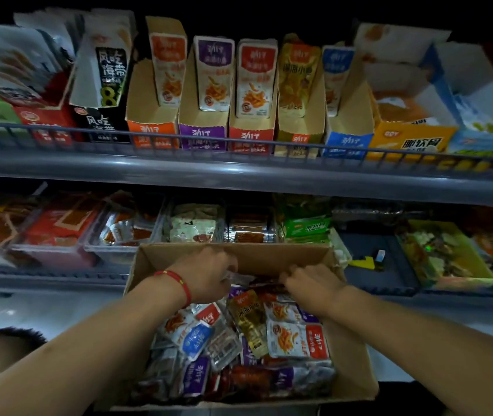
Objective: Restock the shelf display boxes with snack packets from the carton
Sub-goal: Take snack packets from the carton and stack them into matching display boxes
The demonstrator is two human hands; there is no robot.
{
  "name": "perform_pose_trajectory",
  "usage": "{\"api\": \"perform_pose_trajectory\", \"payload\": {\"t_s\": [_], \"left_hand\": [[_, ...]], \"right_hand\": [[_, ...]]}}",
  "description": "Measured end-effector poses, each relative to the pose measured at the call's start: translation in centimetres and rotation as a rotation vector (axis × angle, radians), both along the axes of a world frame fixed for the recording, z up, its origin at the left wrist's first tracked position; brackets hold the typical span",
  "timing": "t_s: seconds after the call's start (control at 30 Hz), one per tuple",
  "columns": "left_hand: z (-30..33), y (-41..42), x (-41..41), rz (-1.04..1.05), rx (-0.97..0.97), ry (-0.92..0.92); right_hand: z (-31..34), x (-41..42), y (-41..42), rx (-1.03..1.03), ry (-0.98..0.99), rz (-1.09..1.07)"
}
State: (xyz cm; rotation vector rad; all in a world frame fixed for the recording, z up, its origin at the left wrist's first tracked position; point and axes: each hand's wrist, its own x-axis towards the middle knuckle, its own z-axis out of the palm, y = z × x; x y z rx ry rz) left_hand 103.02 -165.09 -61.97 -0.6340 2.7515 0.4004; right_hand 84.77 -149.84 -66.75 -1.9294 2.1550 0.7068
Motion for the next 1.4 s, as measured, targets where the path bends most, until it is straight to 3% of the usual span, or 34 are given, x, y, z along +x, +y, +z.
{"api": "perform_pose_trajectory", "payload": {"t_s": [0.2, 0.3, 0.37, 0.47, 0.53, 0.6, 0.67, 0.7, 0.83, 0.9, 1.03, 1.17, 1.27, 1.4], "left_hand": [[-0.3, 0.7, -0.9, -0.028, 0.044, -0.029], [-0.1, 0.6, -0.5, -0.002, 0.070, -0.016], [0.4, 0.4, -0.3, 0.039, 0.097, 0.028], [1.1, -0.2, -0.1, 0.179, 0.232, 0.111], [1.6, -0.4, 0.2, 0.331, 0.418, 0.202], [2.5, 0.2, 0.5, 0.527, 0.790, 0.358], [3.6, 1.2, 0.4, 0.657, 1.131, 0.493], [4.1, 1.4, 0.3, 0.697, 1.214, 0.558], [5.4, 1.7, 0.0, 0.769, 1.269, 0.772], [5.7, 1.2, 0.1, 0.734, 1.129, 0.844], [6.8, -0.2, 0.7, 0.583, 0.732, 0.928], [8.0, -0.8, 1.6, 0.490, 0.649, 0.962], [8.9, -1.3, 2.1, 0.458, 0.638, 1.037], [10.0, -2.6, 2.7, 0.516, 0.570, 1.203]], "right_hand": [[-0.7, 0.2, -0.4, 0.098, 0.006, -0.021], [0.6, 0.9, -0.7, -0.007, -0.027, -0.016], [2.0, 0.9, -0.6, -0.168, -0.206, -0.168], [5.0, -0.1, 0.1, -0.331, -0.670, -0.491], [7.0, -0.6, 1.0, -0.391, -1.020, -0.633], [8.5, -0.6, 1.8, -0.422, -1.275, -0.695], [9.2, -0.2, 2.0, -0.411, -1.377, -0.711], [9.3, 0.0, 1.9, -0.398, -1.398, -0.707], [10.0, 1.5, 1.1, -0.372, -1.395, -0.622], [10.6, 2.2, 0.7, -0.411, -1.318, -0.565], [12.4, 3.3, -0.7, -0.713, -1.140, -0.556], [15.4, 3.7, -3.1, -1.014, -0.980, -0.508], [18.0, 3.5, -5.0, -0.979, -0.782, -0.350], [22.4, 2.2, -7.1, -0.927, -0.704, -0.247]]}}
